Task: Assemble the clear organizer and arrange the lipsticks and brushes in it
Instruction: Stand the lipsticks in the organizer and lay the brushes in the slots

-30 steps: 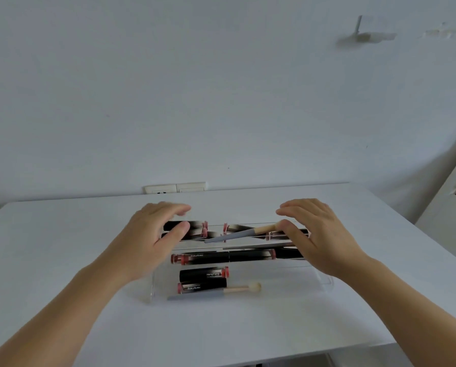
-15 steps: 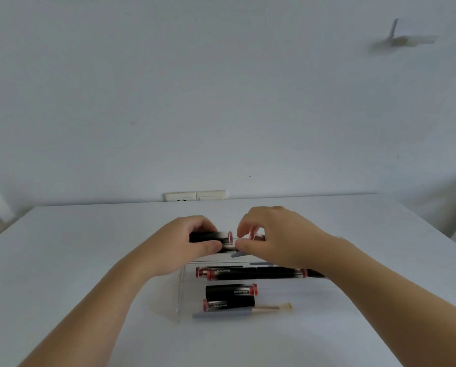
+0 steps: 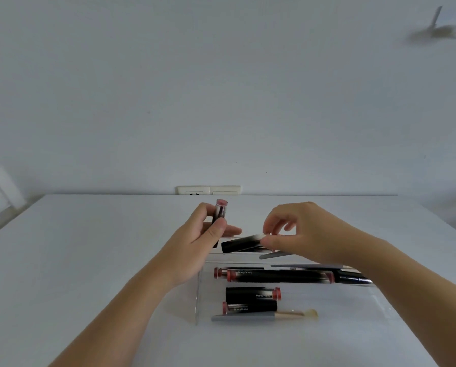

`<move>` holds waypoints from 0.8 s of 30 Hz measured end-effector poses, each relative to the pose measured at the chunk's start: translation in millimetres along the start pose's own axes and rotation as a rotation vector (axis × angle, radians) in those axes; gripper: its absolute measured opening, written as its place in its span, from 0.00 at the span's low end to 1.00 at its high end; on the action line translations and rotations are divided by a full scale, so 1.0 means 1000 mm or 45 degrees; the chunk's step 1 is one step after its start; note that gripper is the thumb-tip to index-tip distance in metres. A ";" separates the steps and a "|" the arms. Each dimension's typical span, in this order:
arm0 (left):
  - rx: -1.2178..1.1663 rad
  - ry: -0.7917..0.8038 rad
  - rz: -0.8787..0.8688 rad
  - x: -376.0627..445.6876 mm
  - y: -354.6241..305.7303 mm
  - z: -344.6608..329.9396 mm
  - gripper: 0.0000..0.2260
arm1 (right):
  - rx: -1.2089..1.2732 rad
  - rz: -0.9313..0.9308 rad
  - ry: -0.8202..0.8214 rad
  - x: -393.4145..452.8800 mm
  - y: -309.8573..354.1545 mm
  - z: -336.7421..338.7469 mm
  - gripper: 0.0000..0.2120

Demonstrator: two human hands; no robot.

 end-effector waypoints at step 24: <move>0.044 -0.189 -0.084 -0.007 0.002 0.033 0.08 | 0.230 0.154 -0.123 0.023 0.062 -0.012 0.06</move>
Point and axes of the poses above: each hand's wrist, its own x-axis towards the middle knuckle, its own z-axis out of the back of the hand, y = z × x, the point moved 8 cm from there along x, towards the middle knuckle, and after that the axes turned 4 degrees about -z, right-handed, at the moved point
